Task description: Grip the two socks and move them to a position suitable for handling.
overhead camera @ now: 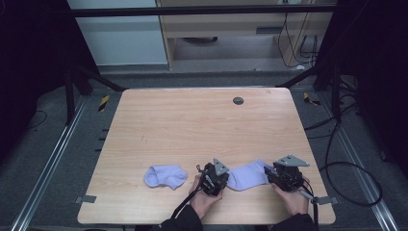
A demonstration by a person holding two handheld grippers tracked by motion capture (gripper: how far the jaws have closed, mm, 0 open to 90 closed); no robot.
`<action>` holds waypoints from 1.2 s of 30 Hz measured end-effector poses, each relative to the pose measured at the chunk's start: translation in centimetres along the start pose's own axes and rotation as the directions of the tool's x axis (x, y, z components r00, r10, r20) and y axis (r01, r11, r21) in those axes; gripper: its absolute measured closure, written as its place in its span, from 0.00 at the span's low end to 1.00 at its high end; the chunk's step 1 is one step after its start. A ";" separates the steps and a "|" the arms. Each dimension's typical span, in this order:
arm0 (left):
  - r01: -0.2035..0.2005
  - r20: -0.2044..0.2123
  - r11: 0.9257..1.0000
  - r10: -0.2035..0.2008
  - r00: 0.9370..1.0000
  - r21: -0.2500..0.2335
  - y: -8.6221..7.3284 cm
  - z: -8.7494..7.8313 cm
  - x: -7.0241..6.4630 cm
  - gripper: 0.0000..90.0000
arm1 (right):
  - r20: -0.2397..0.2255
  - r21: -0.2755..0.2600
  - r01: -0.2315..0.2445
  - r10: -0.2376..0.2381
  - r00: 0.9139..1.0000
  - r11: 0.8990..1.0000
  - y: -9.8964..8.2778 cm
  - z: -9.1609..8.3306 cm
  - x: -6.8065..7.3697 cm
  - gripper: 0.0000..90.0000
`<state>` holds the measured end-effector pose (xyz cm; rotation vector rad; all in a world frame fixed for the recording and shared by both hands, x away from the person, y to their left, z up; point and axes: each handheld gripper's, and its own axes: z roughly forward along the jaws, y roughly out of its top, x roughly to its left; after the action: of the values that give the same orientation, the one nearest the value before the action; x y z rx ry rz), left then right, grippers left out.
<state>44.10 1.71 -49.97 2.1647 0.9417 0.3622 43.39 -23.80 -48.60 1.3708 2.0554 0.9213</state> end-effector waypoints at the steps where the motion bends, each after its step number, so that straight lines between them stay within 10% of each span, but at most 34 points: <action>1: 0.000 -0.001 1.000 0.000 1.000 0.000 0.0 0.0 0.0 0.98 | -0.001 0.016 -0.004 0.004 1.000 1.000 -0.1 0.2 0.0 0.67; 14: 0.003 -0.005 1.000 -0.003 1.000 0.002 0.3 0.1 0.1 0.99 | 0.034 0.089 -0.028 0.025 0.999 0.996 -0.3 1.3 -1.1 0.99; 27: 0.006 -0.026 1.000 -0.007 1.000 -0.015 1.2 0.6 1.1 0.98 | 0.018 0.104 -0.061 0.059 0.998 0.993 -0.6 -0.2 -1.0 1.00; 36: 0.023 0.000 0.998 -0.024 1.000 -0.058 1.7 -1.5 2.4 0.69 | -0.026 -0.002 -0.080 0.080 0.996 0.997 0.0 -1.6 -0.7 0.92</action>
<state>45.89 3.45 -47.73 2.0991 0.9451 0.3750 42.48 -24.88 -47.55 1.4563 2.0298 0.9802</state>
